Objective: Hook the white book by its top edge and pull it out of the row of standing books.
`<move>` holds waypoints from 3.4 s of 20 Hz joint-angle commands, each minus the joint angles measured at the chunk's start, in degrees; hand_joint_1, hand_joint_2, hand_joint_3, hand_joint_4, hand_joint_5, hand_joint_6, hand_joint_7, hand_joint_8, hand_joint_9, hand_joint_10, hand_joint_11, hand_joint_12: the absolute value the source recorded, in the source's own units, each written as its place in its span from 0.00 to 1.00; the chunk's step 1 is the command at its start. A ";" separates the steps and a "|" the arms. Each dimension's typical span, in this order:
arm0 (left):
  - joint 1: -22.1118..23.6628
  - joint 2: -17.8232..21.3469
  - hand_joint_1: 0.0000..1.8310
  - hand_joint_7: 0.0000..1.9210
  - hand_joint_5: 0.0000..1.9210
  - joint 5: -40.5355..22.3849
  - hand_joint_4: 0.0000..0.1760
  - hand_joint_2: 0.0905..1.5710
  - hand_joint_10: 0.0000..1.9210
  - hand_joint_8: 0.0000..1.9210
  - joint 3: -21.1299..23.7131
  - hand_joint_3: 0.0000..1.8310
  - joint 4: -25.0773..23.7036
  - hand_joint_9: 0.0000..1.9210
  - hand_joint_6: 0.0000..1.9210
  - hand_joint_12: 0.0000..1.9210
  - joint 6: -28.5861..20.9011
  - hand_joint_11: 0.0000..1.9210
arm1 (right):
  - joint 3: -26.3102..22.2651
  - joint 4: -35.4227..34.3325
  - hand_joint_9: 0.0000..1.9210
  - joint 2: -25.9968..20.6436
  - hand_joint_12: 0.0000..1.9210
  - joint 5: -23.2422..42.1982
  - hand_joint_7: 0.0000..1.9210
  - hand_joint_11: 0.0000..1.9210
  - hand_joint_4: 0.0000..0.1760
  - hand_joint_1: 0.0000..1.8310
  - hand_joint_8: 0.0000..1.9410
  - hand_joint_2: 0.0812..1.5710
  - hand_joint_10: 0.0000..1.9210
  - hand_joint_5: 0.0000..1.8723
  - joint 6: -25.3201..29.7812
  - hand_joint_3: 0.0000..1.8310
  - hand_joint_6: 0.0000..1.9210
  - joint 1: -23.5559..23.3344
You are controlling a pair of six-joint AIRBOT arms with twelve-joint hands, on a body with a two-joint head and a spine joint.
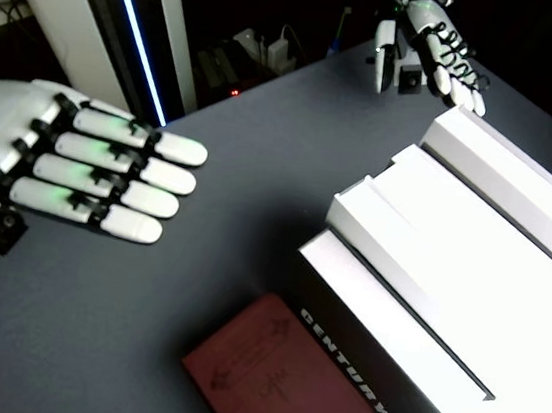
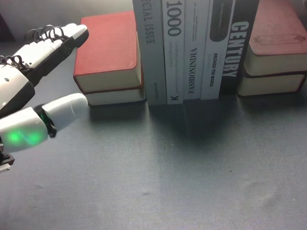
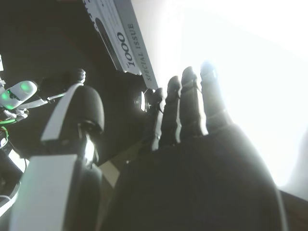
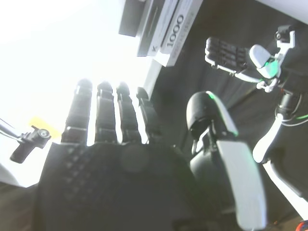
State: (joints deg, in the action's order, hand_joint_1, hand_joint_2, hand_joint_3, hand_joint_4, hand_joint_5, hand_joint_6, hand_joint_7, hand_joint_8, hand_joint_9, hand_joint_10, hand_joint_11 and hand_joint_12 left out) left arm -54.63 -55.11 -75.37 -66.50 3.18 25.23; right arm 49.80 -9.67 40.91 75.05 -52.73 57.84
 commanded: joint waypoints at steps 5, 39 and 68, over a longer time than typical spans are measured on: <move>0.58 0.29 0.01 0.00 0.00 -6.77 0.15 0.86 0.00 0.00 -0.46 0.02 0.96 0.00 0.00 0.00 -0.43 0.00 | 0.69 -0.60 0.00 0.24 0.00 6.22 0.00 0.00 0.00 0.38 0.00 0.89 0.00 0.00 0.09 0.02 0.00 -2.00; -1.35 0.03 0.08 0.00 0.03 -8.30 0.68 0.86 0.00 0.00 -0.79 0.00 3.06 0.00 0.01 0.00 -0.67 0.00 | 12.19 1.75 0.00 14.85 0.00 -21.71 0.02 0.00 0.00 0.11 0.01 0.92 0.00 0.28 -10.85 0.00 0.11 -32.96; -3.54 1.23 0.18 0.00 0.02 -12.70 0.00 0.87 0.00 0.00 0.47 0.00 7.09 0.00 0.00 0.00 -0.34 0.00 | -3.04 7.14 0.08 6.54 0.78 6.83 0.14 0.00 0.00 0.13 0.00 0.92 0.08 0.27 14.26 0.00 0.00 11.16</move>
State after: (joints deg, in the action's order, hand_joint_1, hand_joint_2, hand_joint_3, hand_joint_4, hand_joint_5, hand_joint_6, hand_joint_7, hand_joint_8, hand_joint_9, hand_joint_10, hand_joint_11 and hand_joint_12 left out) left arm -58.46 -54.06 -80.68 -66.00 9.34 25.08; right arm 46.28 -3.31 46.59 74.52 -40.12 69.17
